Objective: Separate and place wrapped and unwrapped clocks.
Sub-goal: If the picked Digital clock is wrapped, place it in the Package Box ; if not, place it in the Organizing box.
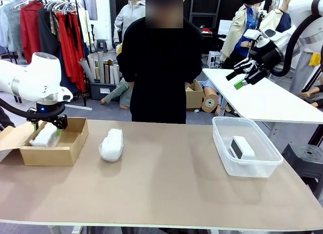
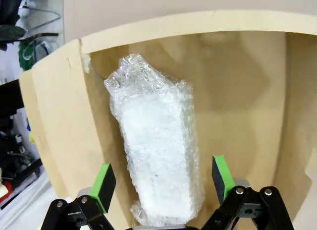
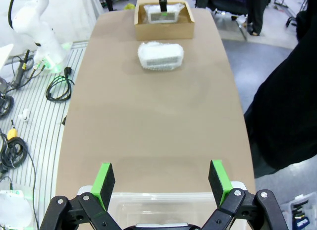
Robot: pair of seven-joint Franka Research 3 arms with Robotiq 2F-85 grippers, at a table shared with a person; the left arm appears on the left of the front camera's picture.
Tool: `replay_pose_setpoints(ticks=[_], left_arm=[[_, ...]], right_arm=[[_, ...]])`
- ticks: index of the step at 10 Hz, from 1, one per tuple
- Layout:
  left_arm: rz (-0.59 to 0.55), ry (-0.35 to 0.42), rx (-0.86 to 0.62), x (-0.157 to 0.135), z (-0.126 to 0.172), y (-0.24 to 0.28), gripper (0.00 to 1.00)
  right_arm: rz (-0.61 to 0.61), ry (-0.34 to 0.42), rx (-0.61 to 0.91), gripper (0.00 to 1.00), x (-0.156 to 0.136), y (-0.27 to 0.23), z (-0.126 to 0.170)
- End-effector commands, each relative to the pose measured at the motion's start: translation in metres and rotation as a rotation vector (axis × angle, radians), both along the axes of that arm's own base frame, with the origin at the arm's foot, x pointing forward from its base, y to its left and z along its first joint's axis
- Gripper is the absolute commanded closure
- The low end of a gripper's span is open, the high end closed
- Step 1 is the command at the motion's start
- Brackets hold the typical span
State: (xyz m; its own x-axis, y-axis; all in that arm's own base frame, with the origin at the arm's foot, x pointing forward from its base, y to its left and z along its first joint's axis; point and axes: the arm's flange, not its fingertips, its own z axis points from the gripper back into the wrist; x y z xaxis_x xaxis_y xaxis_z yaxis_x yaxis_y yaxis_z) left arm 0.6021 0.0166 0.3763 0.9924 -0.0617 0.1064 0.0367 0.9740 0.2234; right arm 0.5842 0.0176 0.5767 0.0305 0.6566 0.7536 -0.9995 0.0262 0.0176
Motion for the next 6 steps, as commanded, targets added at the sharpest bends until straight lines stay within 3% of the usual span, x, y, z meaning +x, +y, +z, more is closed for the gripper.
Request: replay_pose_setpoints(ticks=[1, 6], left_arm=[[-0.025, -0.012, -0.066, -0.004, 0.017, 0.008, 0.00], [-0.037, -0.025, -0.196, -0.010, 0.048, 0.018, 0.00]], right_arm=[[0.002, -0.001, 0.000, 0.00, -0.001, 0.000, 0.001], [0.002, -0.001, 0.000, 0.00, -0.001, 0.000, 0.001]])
